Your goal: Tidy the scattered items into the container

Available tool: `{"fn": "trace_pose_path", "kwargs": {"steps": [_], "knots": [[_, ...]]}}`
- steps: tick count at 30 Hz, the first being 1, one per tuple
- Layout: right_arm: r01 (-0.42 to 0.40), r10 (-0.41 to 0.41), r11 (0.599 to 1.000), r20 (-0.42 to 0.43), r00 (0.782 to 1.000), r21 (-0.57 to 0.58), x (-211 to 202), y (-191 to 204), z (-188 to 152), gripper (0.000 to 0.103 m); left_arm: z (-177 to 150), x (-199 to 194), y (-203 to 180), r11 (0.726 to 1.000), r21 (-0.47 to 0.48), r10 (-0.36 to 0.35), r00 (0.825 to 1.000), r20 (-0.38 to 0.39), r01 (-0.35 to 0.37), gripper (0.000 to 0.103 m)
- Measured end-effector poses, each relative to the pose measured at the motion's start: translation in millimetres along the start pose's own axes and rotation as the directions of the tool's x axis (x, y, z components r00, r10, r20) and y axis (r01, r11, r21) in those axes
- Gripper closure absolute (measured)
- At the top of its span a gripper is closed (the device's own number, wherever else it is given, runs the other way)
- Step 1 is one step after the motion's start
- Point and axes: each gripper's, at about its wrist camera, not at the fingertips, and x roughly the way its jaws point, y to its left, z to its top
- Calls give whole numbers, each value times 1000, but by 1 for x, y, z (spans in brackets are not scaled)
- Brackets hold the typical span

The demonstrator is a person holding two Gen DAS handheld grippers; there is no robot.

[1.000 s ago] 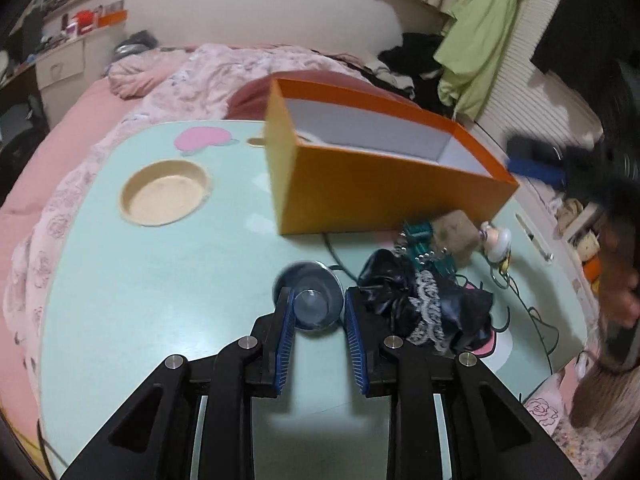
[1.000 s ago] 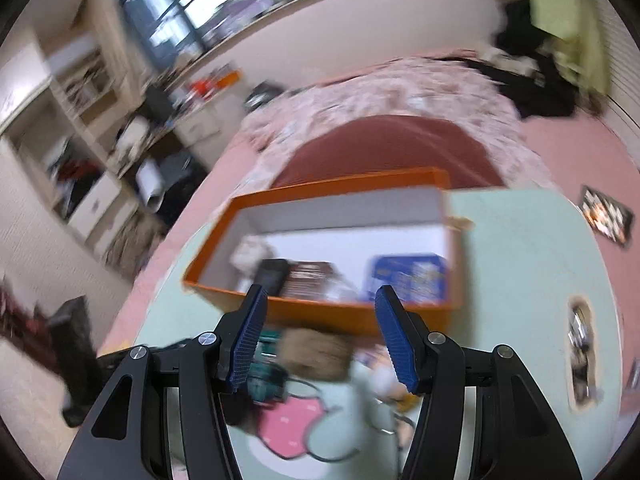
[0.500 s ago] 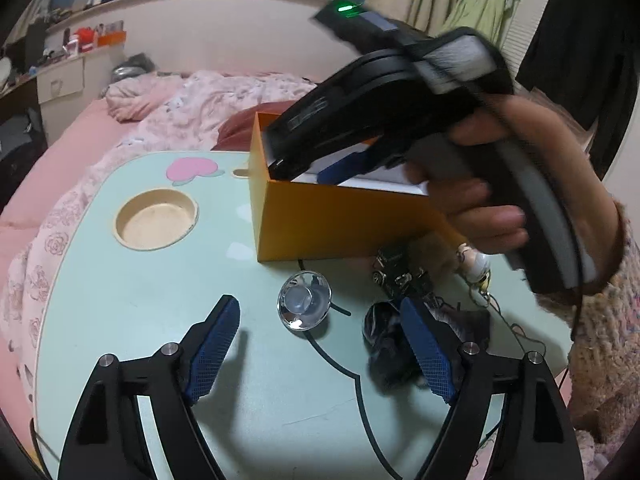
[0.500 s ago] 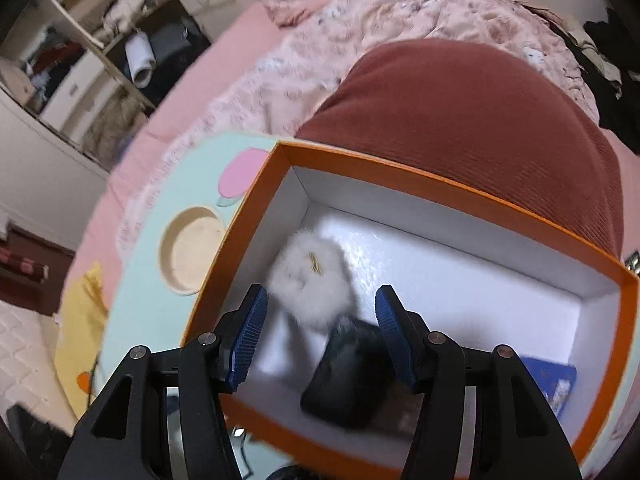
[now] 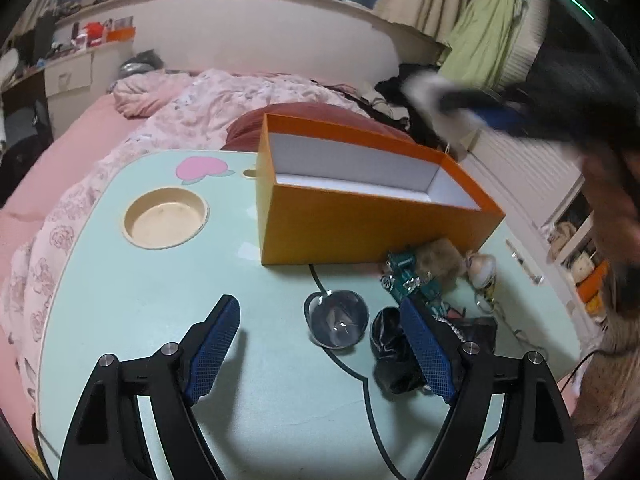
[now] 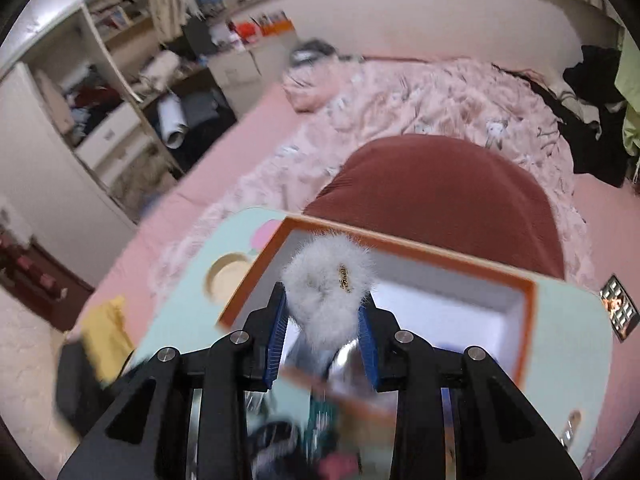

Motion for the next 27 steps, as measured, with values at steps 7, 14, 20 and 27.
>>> {"fn": "trace_pose_path", "kwargs": {"steps": [7, 14, 20, 27], "knots": [[14, -11, 1000, -104, 995, 27, -11, -22, -99, 67, 25, -5, -3, 999, -24, -40, 999, -36, 39, 21], [41, -33, 997, -123, 992, 62, 15, -24, -126, 67, 85, -1, -32, 997, 72, 42, 996, -82, -37, 24], [84, -86, 992, 18, 996, 94, -8, -21, -121, 63, 119, 52, -58, 992, 123, 47, 958, -283, -12, 46], [29, -42, 994, 113, 993, 109, -36, -24, -123, 43, 118, 109, -62, 976, 165, 205, 862, -464, -143, 57]]}}
